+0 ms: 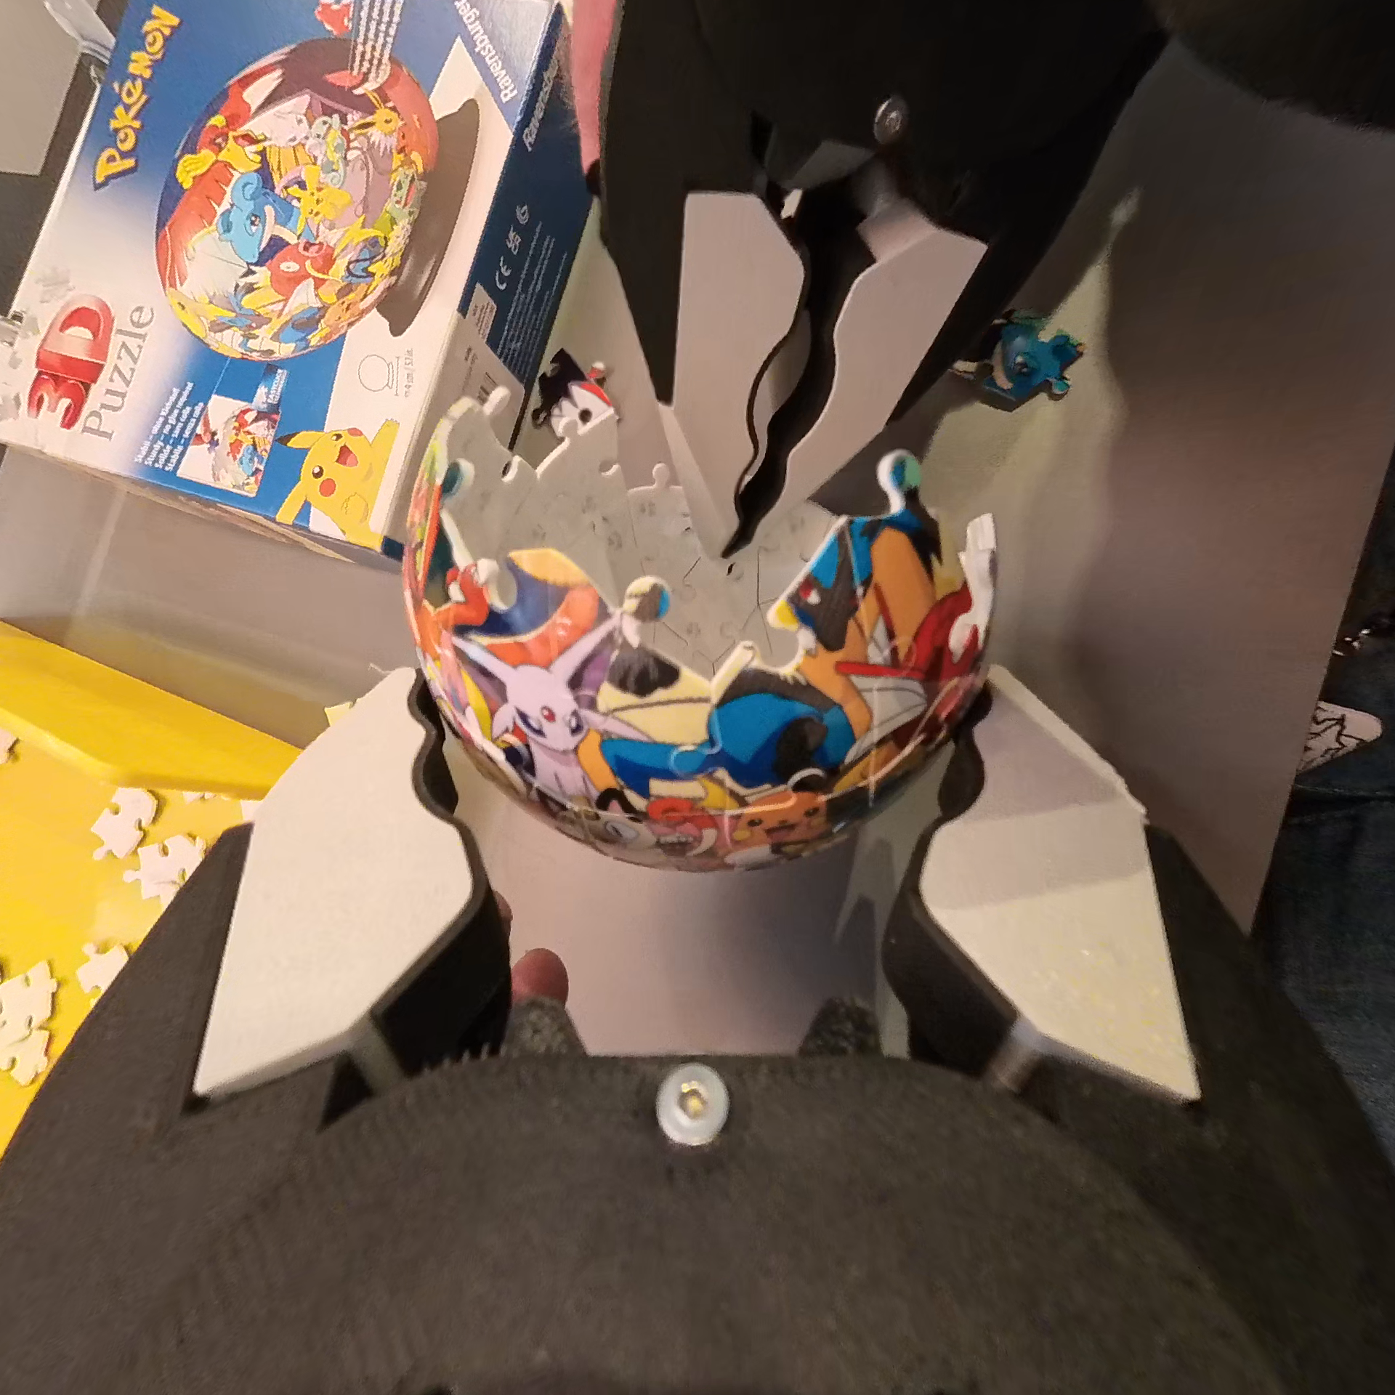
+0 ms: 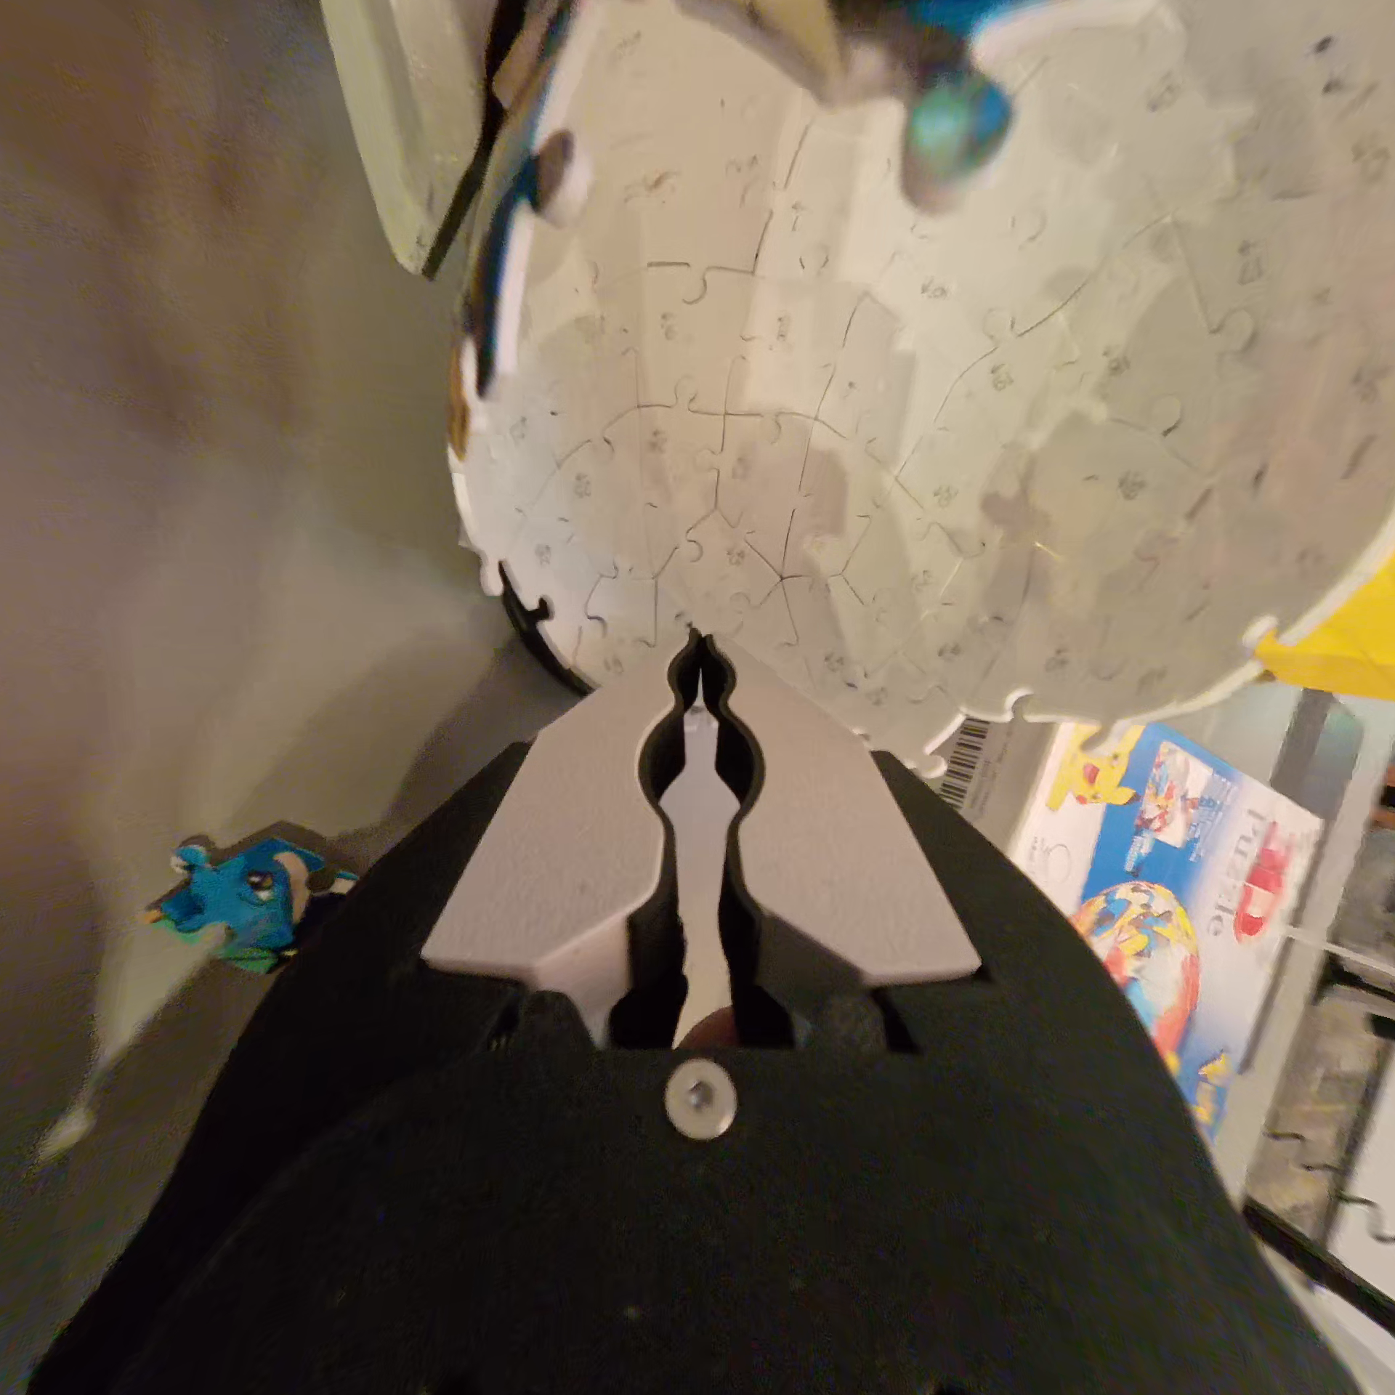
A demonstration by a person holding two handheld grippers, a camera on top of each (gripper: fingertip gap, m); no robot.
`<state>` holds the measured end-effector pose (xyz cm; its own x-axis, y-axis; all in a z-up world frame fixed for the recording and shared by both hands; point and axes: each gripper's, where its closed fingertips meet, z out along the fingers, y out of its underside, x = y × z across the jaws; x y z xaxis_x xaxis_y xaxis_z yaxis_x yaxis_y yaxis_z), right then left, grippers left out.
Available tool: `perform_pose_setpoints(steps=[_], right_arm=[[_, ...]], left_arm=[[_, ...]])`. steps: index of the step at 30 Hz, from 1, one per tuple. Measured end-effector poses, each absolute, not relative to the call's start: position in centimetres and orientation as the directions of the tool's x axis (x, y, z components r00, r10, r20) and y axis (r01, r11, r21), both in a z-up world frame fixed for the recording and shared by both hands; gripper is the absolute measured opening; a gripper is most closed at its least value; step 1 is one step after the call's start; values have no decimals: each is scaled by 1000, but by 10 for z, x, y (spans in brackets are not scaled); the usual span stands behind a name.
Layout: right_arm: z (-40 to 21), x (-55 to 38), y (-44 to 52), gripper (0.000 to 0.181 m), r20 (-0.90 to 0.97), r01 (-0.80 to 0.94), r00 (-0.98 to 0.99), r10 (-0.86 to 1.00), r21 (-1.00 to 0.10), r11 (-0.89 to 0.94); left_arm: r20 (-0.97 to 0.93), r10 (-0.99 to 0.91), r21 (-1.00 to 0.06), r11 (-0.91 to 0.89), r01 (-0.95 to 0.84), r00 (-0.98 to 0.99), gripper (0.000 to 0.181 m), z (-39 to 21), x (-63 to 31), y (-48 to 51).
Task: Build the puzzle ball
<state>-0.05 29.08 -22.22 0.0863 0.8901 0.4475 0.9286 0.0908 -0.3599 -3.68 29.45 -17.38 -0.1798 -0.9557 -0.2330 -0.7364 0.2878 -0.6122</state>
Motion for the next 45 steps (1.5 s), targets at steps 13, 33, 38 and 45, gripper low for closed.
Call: perform_pose_setpoints(steps=[13,33,38,45], right_arm=[[-196,38,299,10,25,600,604,796,-672,-434],[-219,5,305,9,-445,203,692,568,-635,-745],[-221,4,303,13,-439,224,691,574,-625,-748],[-224,2,303,16,-422,255,699,577,-607,-753]], left_arm=[[-242,-959,-621,271,-735,-149,126,-174,-39,296],[-287,-953,-647,268,-714,-97,126,-174,-39,293],[-295,-951,-640,270,-719,-94,126,-174,-40,292],[-323,-942,-625,288,-726,-95,126,-173,-38,291]])
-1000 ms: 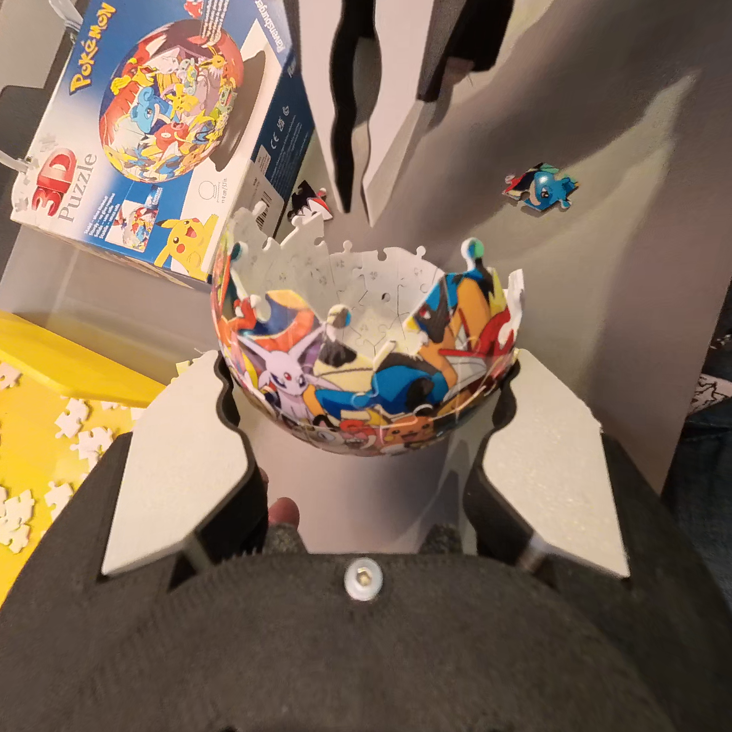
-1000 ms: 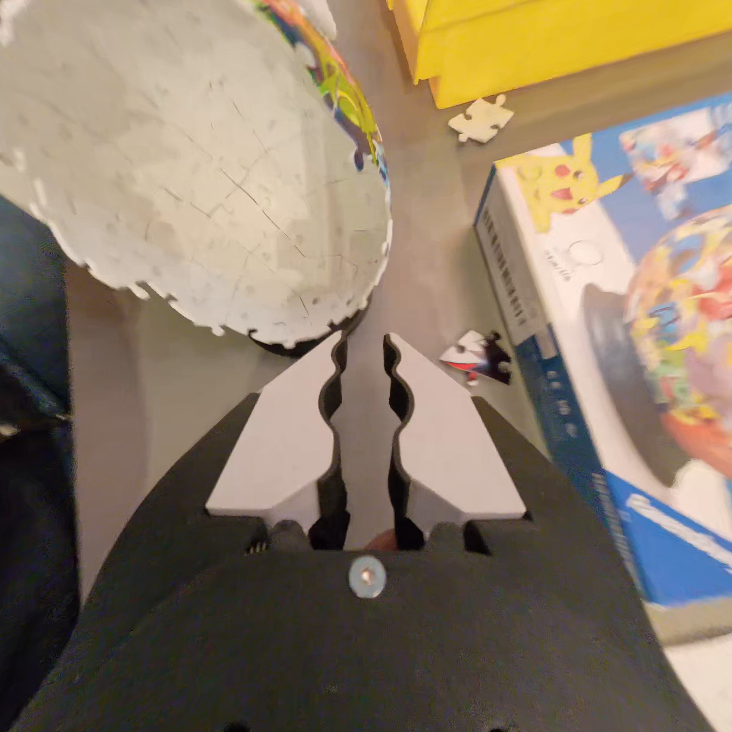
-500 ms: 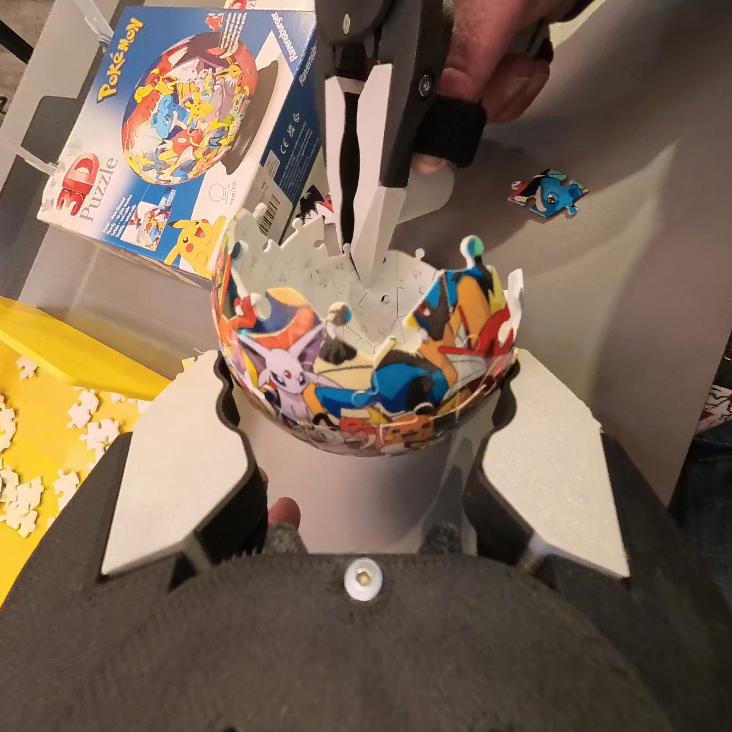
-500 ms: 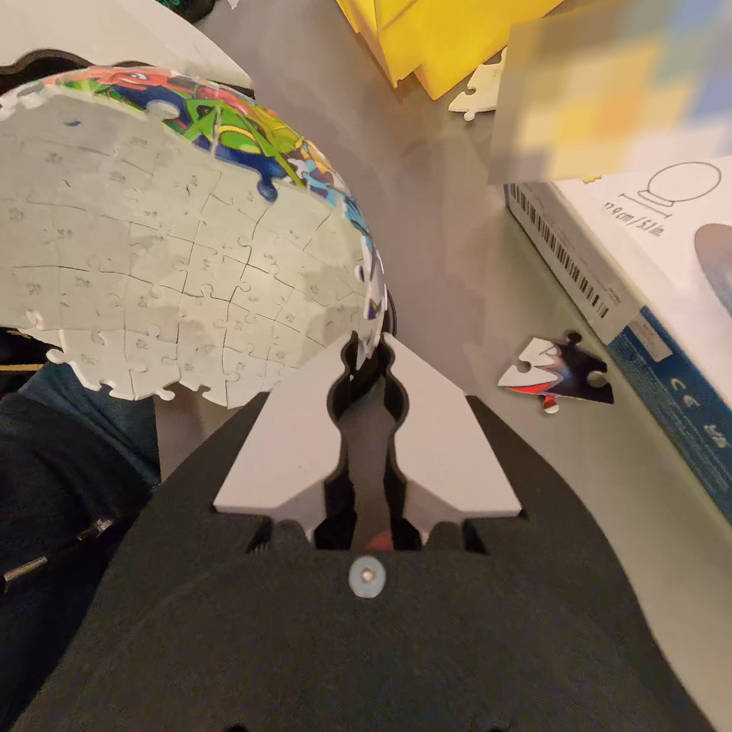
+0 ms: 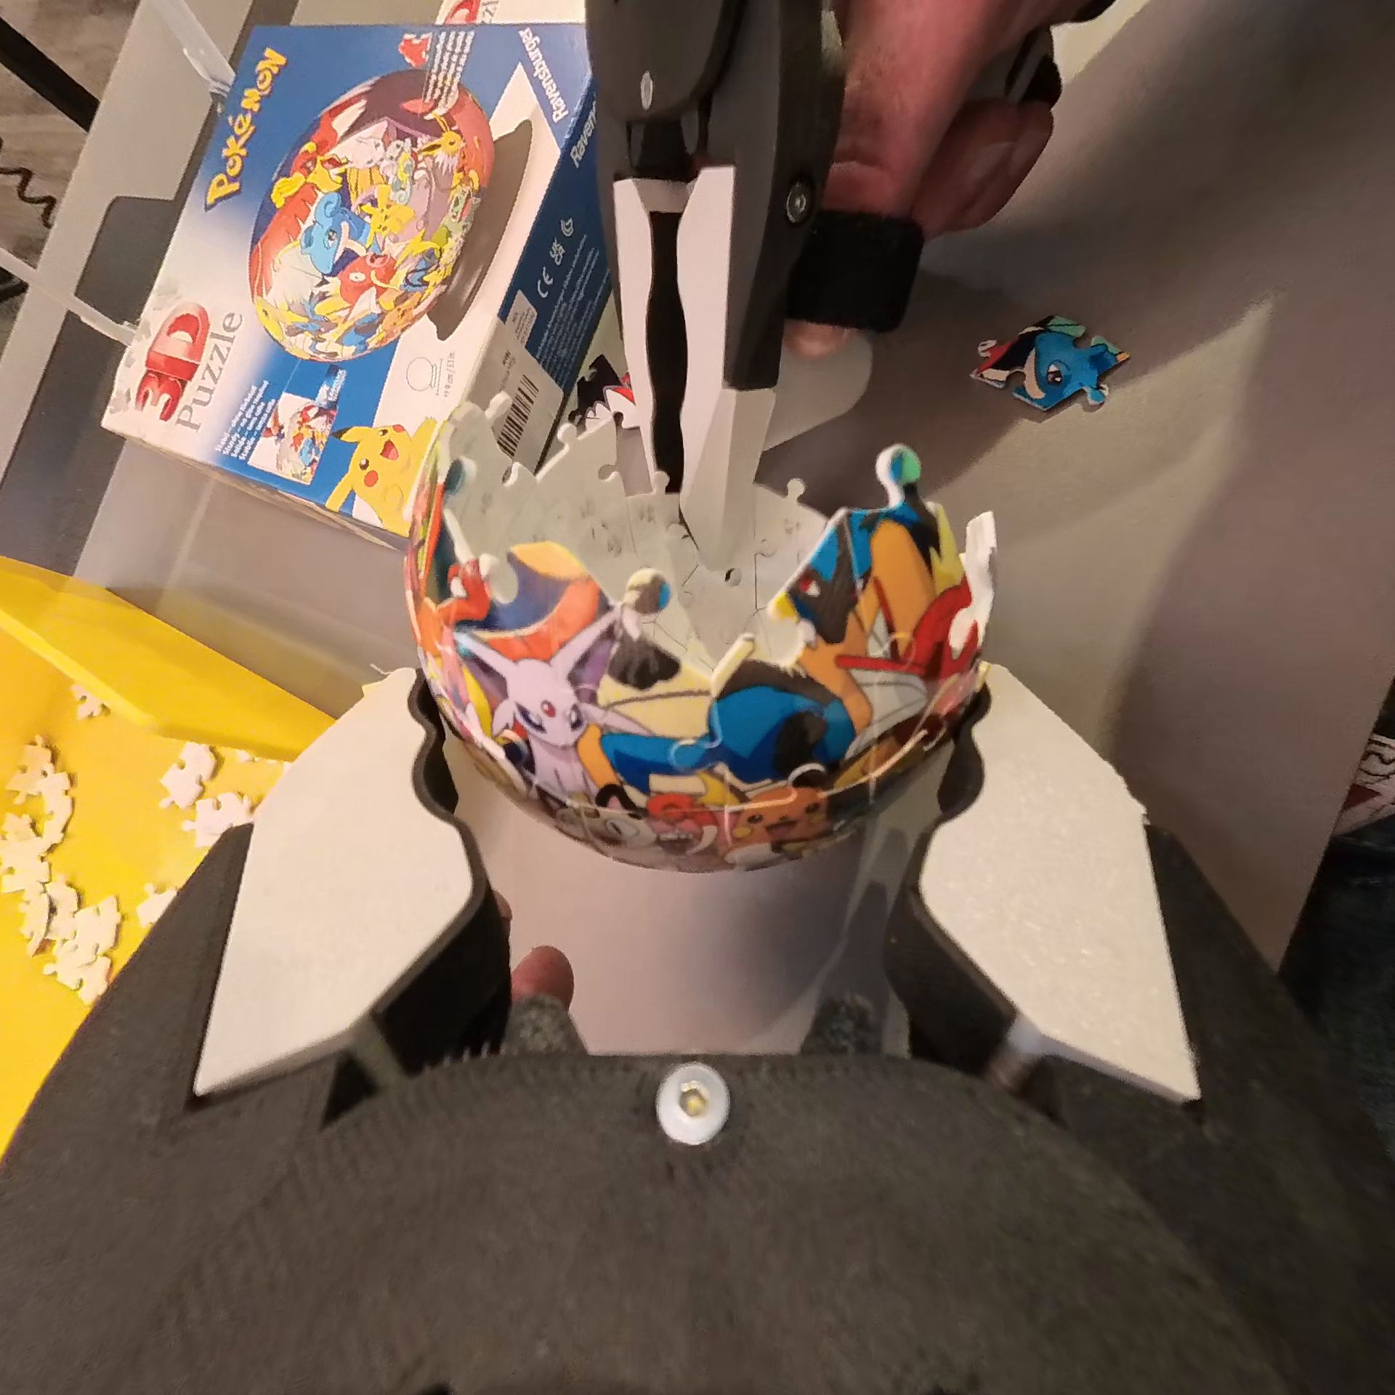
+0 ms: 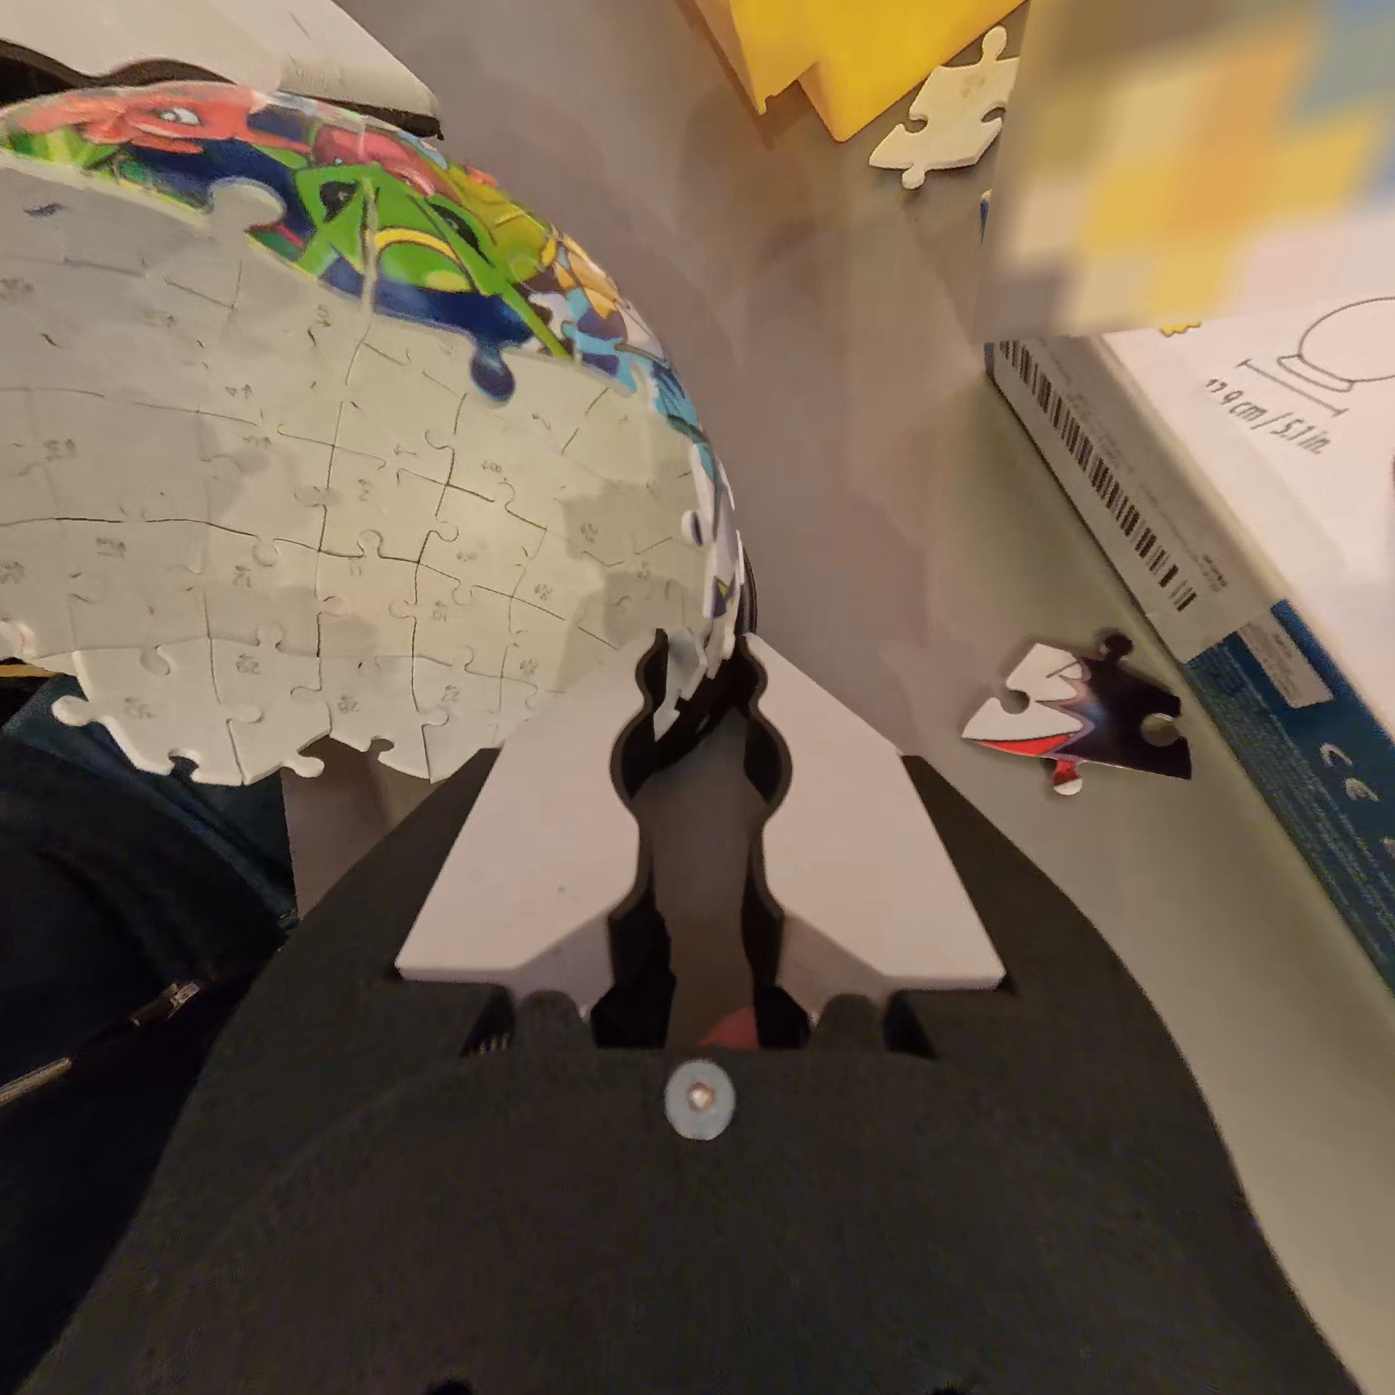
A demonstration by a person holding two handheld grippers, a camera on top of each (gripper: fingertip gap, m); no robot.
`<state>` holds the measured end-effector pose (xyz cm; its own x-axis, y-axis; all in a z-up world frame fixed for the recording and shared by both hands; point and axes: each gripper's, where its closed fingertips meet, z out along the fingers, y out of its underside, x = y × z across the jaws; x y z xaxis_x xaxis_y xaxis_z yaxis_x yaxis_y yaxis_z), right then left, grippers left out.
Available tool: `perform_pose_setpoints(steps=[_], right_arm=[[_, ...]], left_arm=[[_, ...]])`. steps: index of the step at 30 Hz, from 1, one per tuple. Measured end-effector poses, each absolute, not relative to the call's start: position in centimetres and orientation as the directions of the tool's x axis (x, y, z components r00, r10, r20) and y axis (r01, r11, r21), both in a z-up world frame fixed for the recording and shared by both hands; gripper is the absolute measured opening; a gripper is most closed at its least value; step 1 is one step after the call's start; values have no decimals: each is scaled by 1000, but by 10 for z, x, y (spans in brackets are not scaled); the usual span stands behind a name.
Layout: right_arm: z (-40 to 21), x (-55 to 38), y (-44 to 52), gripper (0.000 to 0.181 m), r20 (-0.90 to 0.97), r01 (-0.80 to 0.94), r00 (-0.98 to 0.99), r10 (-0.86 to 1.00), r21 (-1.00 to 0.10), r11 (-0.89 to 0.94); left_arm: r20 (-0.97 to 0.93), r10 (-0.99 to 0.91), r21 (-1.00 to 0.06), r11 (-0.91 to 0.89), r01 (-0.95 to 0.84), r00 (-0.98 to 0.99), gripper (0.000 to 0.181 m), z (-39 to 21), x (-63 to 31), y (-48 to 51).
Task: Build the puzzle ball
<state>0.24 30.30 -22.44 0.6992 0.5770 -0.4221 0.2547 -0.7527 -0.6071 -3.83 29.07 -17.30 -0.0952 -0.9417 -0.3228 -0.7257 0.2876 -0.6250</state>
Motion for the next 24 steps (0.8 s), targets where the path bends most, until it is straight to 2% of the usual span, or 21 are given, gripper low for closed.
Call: perform_pose_setpoints(steps=[3,5,15,24], right_arm=[[-225,1,302,16,-406,269,701,586,-610,-745],[-227,3,304,23,-383,285,708,593,-614,-736],[-228,3,303,24,-310,345,710,632,-630,-696],[-230,6,306,36,-175,422,719,673,-659,-623]], left_arm=[[-320,-943,-628,285,-724,-93,126,-173,-38,290],[-319,-944,-630,281,-724,-88,125,-172,-38,292],[-308,-949,-650,255,-715,-59,123,-171,-39,293],[-294,-955,-674,237,-700,-41,124,-171,-38,291]])
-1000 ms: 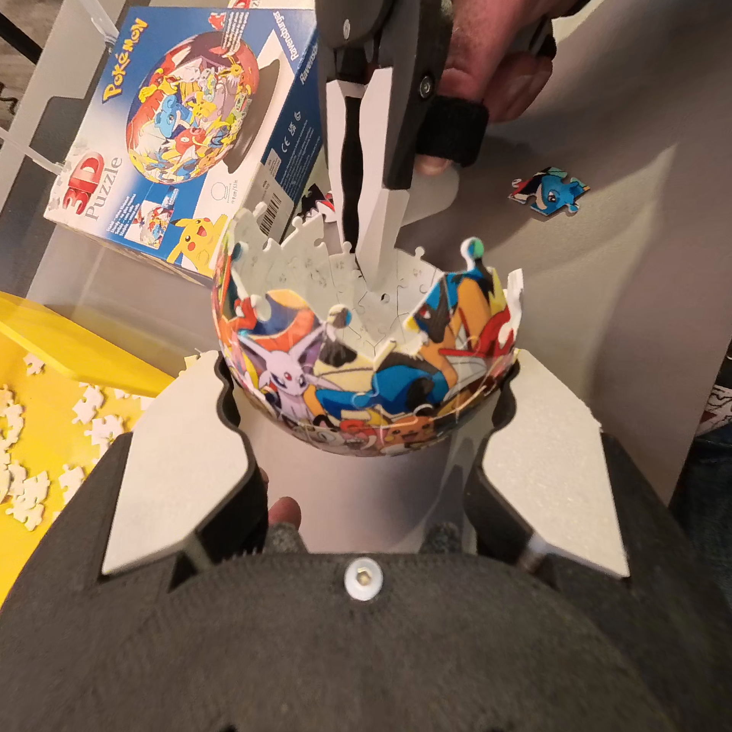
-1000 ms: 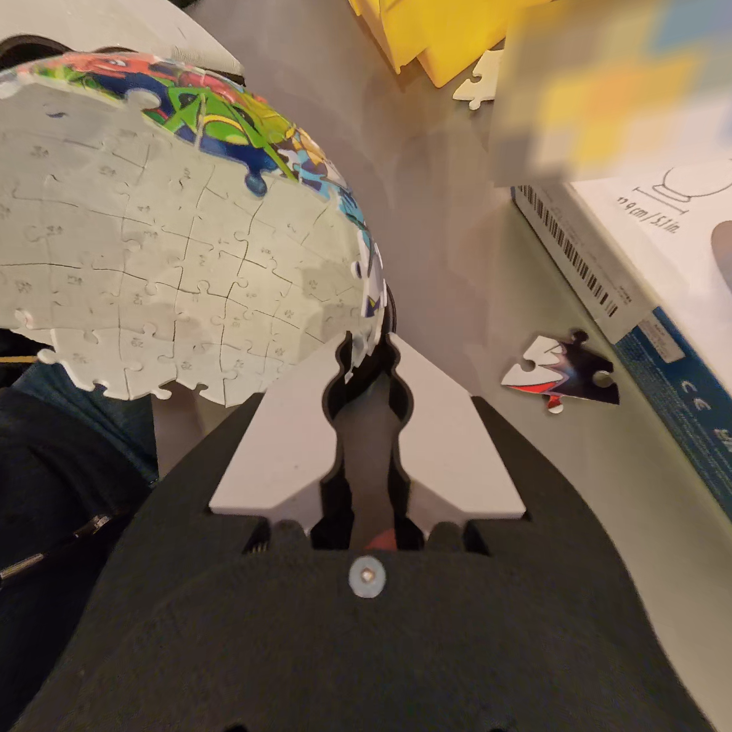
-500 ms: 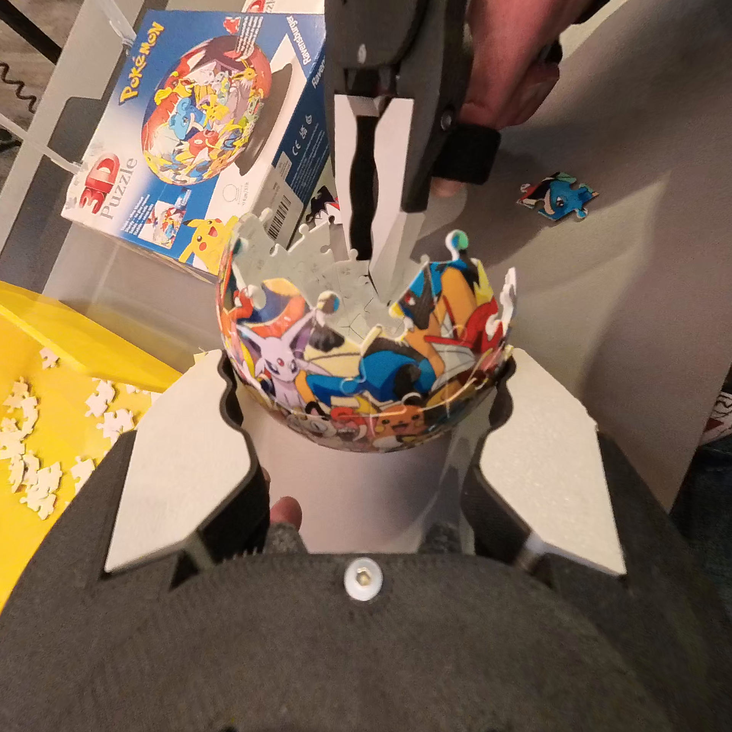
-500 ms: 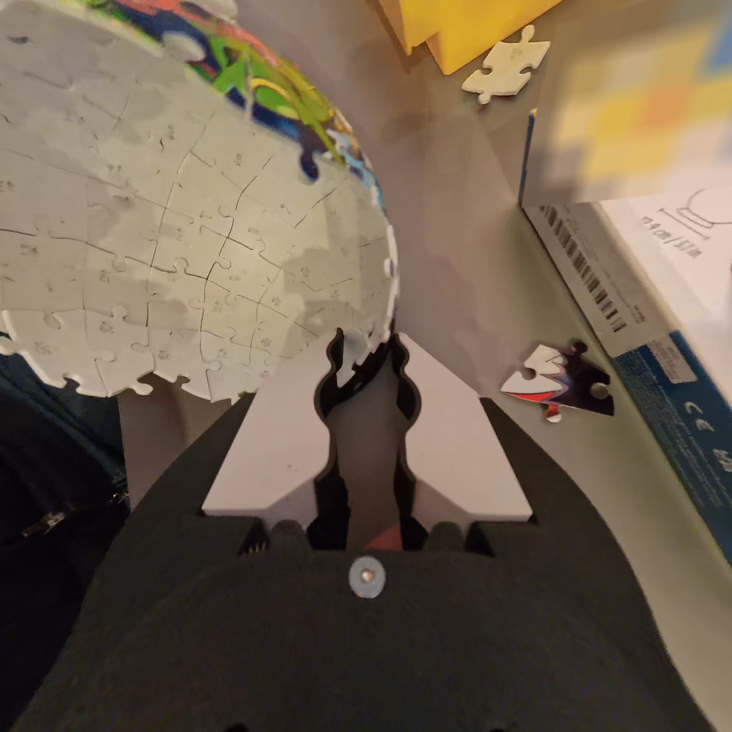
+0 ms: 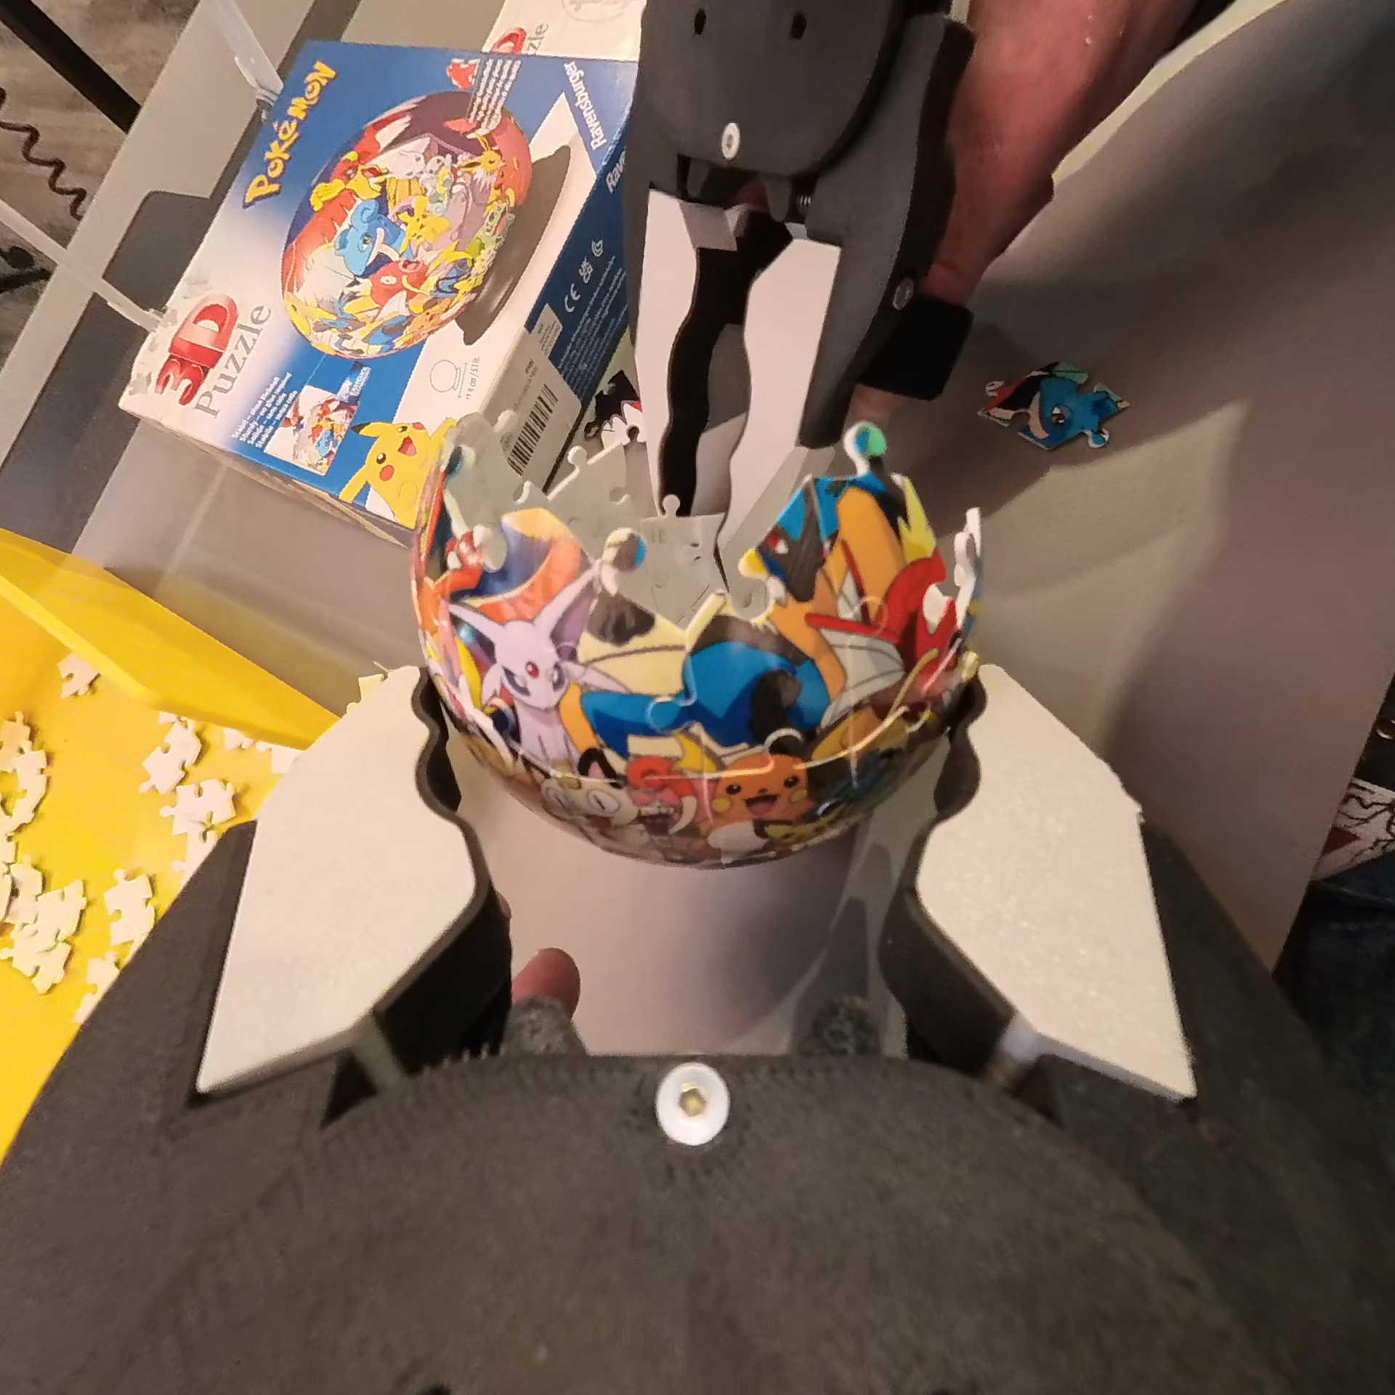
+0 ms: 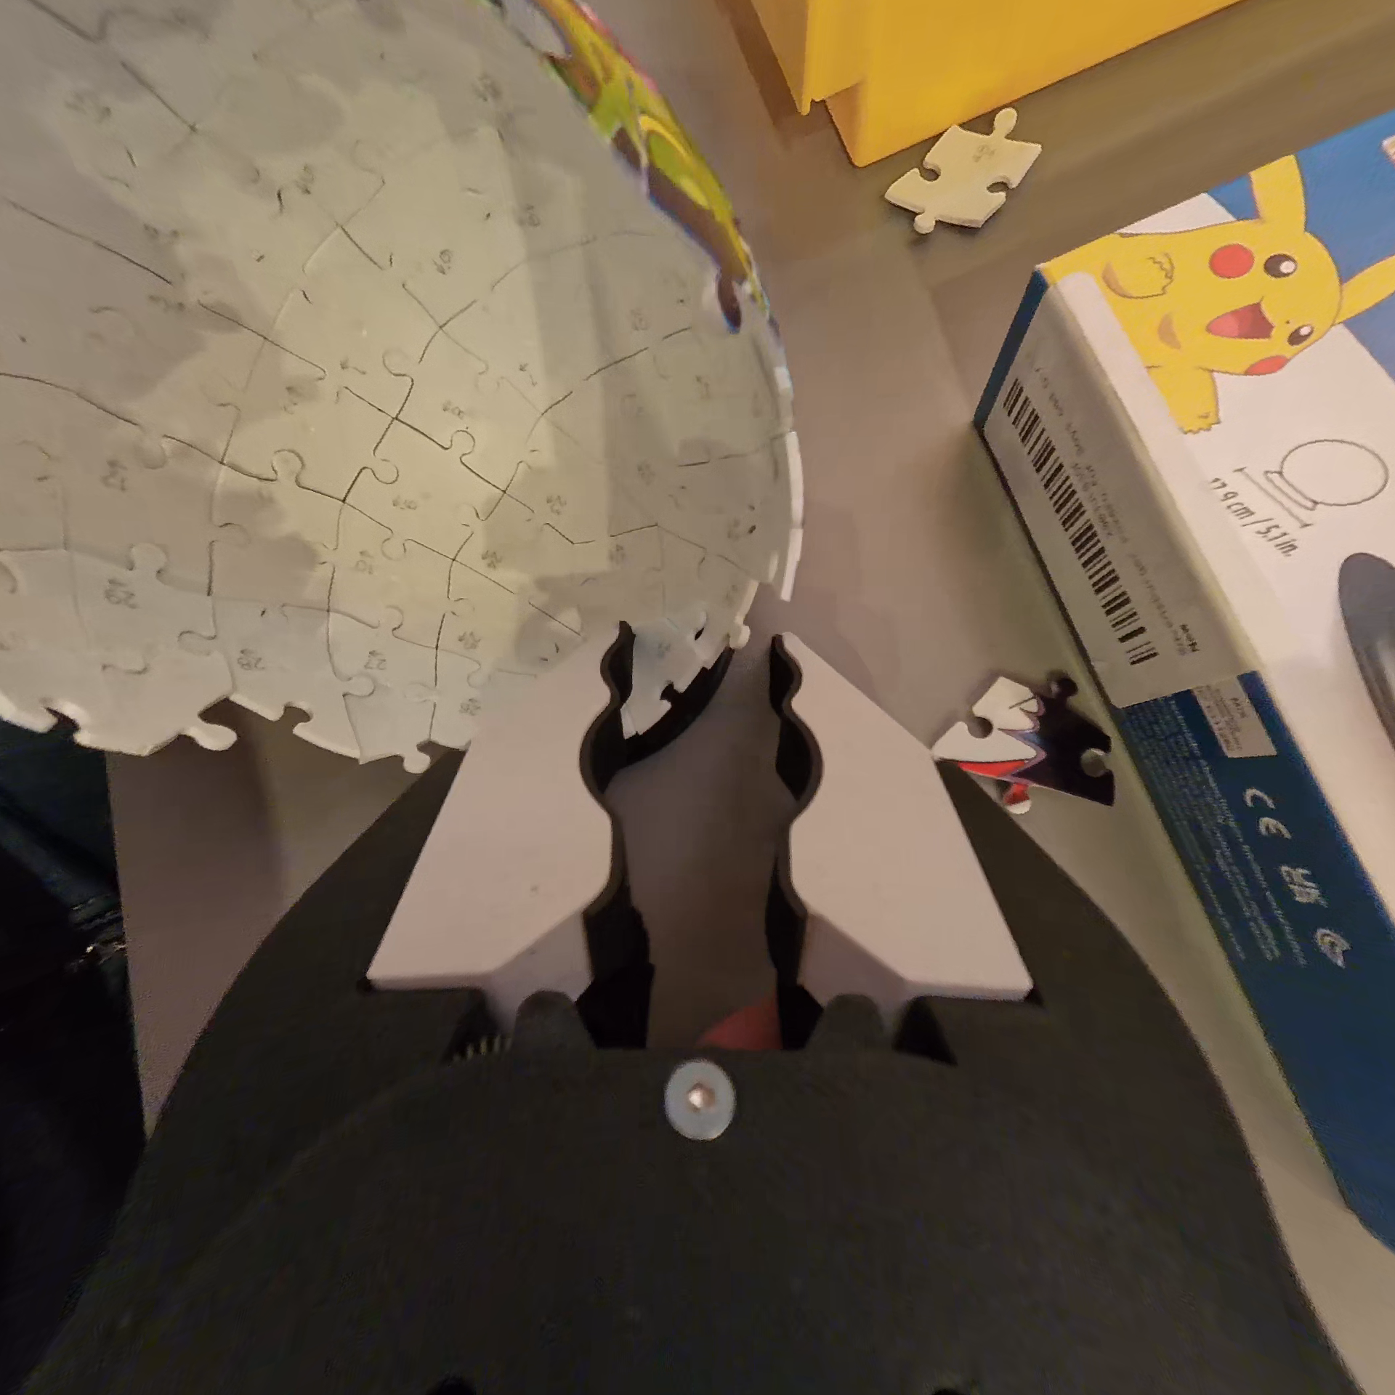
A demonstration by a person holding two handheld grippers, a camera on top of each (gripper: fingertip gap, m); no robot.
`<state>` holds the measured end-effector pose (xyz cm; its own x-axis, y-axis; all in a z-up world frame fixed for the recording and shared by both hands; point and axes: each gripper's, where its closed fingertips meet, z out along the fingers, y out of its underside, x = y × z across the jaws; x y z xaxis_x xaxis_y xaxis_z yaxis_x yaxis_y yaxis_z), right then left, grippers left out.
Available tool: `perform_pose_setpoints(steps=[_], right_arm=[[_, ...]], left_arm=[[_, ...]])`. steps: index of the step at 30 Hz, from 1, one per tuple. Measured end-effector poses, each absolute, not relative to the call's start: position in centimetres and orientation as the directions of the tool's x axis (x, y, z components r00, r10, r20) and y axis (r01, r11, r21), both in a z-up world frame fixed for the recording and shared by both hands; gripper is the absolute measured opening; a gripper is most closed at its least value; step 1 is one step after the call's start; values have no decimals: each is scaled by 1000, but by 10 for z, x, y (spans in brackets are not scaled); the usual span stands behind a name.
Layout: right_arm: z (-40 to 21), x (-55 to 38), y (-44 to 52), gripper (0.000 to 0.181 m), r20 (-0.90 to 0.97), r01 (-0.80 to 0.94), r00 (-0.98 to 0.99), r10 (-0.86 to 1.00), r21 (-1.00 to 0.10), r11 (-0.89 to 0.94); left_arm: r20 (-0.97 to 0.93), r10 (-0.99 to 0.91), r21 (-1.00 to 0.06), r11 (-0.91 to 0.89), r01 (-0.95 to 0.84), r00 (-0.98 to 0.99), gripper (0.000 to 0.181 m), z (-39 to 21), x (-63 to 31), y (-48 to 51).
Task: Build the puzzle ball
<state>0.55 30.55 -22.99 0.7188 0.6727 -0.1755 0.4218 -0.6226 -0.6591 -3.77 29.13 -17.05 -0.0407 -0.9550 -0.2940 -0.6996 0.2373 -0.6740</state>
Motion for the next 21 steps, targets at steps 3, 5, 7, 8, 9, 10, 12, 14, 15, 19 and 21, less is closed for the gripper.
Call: perform_pose_setpoints(steps=[3,5,7,8,9,10,12,14,15,19,21], right_arm=[[-231,7,307,41,-139,446,720,679,-657,-608],[-230,7,306,43,-155,445,721,675,-643,-623],[-229,3,302,56,-195,434,714,673,-631,-643],[-229,3,302,54,-194,431,714,672,-634,-642],[-229,4,303,50,-185,433,716,673,-638,-636],[-229,5,304,50,-181,435,718,673,-638,-636],[-230,7,306,47,-154,450,722,674,-636,-627],[-231,8,305,47,-122,472,719,684,-636,-610],[-231,9,305,49,-103,485,716,690,-637,-599],[-232,10,306,55,-66,513,704,707,-641,-571],[-232,11,305,58,-85,508,705,705,-634,-584]], left_arm=[[-287,-957,-684,229,-692,-33,125,-170,-36,291],[-286,-958,-687,229,-690,-33,125,-170,-36,290],[-282,-959,-695,223,-683,-27,126,-170,-35,289],[-282,-959,-699,222,-679,-23,126,-170,-34,288],[-281,-959,-701,220,-678,-20,126,-171,-34,288],[-282,-959,-702,219,-678,-18,126,-171,-34,288],[-281,-960,-708,215,-672,-11,126,-171,-34,287],[-284,-959,-709,215,-671,-7,126,-171,-33,287],[-284,-959,-710,214,-671,-5,126,-171,-33,287],[-294,-956,-711,218,-669,1,127,-171,-33,287],[-289,-957,-715,215,-666,1,127,-171,-33,286]])
